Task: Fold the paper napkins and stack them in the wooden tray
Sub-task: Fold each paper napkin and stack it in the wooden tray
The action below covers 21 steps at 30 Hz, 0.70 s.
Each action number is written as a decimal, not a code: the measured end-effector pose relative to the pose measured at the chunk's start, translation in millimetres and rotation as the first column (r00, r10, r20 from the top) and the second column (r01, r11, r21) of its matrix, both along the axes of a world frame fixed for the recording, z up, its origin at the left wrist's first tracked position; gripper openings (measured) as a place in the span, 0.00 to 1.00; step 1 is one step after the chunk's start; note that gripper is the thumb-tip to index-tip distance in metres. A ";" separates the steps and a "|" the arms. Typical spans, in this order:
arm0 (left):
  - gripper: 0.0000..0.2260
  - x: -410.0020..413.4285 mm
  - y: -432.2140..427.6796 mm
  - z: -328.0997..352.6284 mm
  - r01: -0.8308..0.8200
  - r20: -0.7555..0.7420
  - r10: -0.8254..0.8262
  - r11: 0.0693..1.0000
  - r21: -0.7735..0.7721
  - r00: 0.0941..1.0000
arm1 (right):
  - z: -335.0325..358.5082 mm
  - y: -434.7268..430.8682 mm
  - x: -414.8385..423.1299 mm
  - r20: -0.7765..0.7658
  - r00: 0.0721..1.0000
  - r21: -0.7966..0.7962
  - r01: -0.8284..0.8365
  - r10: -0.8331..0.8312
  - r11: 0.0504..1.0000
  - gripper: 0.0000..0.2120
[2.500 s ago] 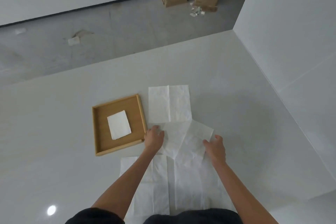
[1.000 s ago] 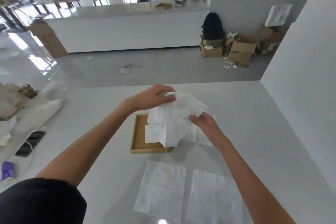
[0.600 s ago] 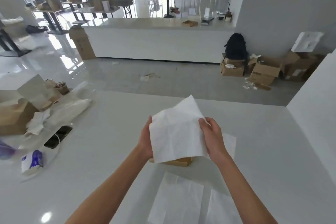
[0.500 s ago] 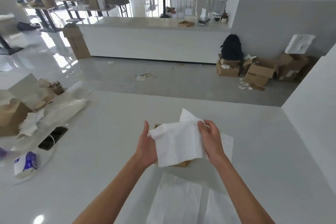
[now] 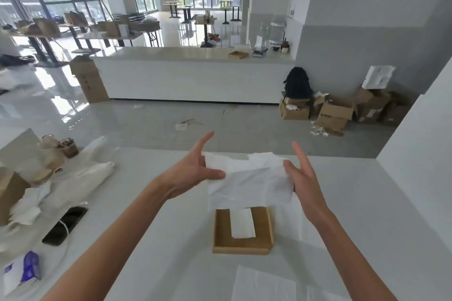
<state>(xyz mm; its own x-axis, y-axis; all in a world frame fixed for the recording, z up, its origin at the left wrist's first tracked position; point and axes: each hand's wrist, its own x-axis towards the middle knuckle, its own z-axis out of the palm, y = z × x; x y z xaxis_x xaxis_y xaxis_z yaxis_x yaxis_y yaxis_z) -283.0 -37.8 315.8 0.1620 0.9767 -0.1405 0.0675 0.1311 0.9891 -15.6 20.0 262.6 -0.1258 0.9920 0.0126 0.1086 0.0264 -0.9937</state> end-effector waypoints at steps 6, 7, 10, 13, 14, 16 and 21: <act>0.37 -47.3 26.6 43.0 0.067 0.007 -0.069 0.987 0.144 0.998 | 39.1 13.9 -33.6 -0.109 0.994 0.125 0.018 -0.005 0.992 0.27; 0.30 -51.2 29.7 49.4 0.070 -0.038 -0.065 0.982 0.174 0.997 | 46.1 14.9 -38.9 -0.133 0.991 0.147 0.029 -0.010 0.989 0.27; 0.13 -55.4 36.4 68.6 0.028 -0.150 0.010 0.969 0.246 0.989 | 69.5 17.4 -52.9 -0.179 0.983 0.195 0.063 -0.028 0.979 0.27; 0.08 -65.3 45.8 77.4 -0.050 -0.165 0.107 0.946 0.319 0.980 | 88.4 25.1 -64.2 -0.145 0.988 0.218 0.086 -0.055 0.972 0.29; 0.06 -69.5 47.9 83.2 -0.081 -0.160 0.144 0.935 0.344 0.977 | 96.2 28.3 -69.3 -0.127 0.989 0.226 0.099 -0.071 0.969 0.29; 0.06 -75.8 52.5 88.3 -0.151 -0.139 0.216 0.915 0.374 0.967 | 105.2 32.9 -75.0 -0.109 0.991 0.222 0.104 -0.081 0.970 0.29; 0.11 -91.7 45.4 105.0 -0.139 -0.142 0.196 0.932 0.335 0.970 | 130.3 25.0 -92.3 -0.036 0.999 0.280 0.022 -0.013 0.960 0.19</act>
